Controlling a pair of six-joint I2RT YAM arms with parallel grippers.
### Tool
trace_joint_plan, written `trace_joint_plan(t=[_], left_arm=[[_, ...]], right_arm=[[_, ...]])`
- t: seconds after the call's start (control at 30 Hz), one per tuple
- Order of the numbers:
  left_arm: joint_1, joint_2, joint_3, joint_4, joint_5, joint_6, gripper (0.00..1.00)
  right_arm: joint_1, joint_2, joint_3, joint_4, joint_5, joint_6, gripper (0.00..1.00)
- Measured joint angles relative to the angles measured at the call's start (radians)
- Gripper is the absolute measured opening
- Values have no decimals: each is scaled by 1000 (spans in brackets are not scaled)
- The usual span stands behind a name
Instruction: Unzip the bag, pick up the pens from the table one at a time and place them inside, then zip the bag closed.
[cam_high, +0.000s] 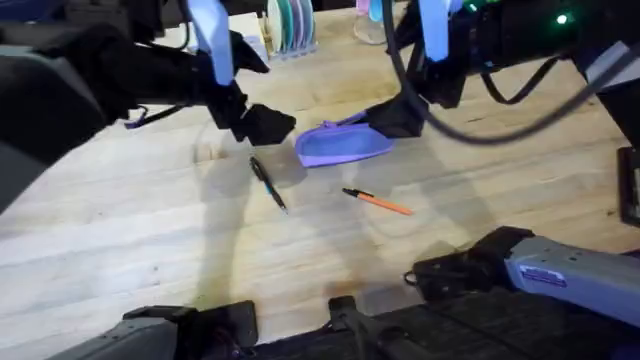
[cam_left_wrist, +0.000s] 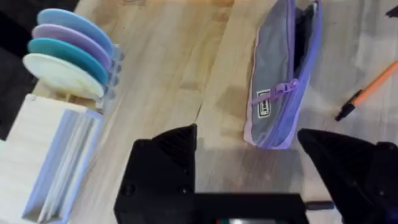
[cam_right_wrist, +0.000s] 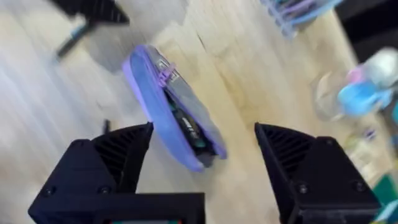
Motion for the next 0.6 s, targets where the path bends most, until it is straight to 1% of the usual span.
trace_joint_plan(t=[0.13,0.2,0.33,0.53,0.57,0.6], left_arm=[[21,-23,0,-11,-6,0,992],[25,-26,0,-10,-7,0,992],[25,-26,0,-13,-8,0,992],[25,-26,0,-14,-8,0,992],[25,-26,0,-13,-8,0,992],[25,-26,0,-14,-8,0,992]], right_arm=[[0,0,0,1,6,-190,998],[0,0,0,1,7,-259,998],[0,0,0,1,6,-332,997],[0,0,0,5,0,-370,997],[0,0,0,4,-1,-379,941],[0,0,0,3,-1,-380,803]])
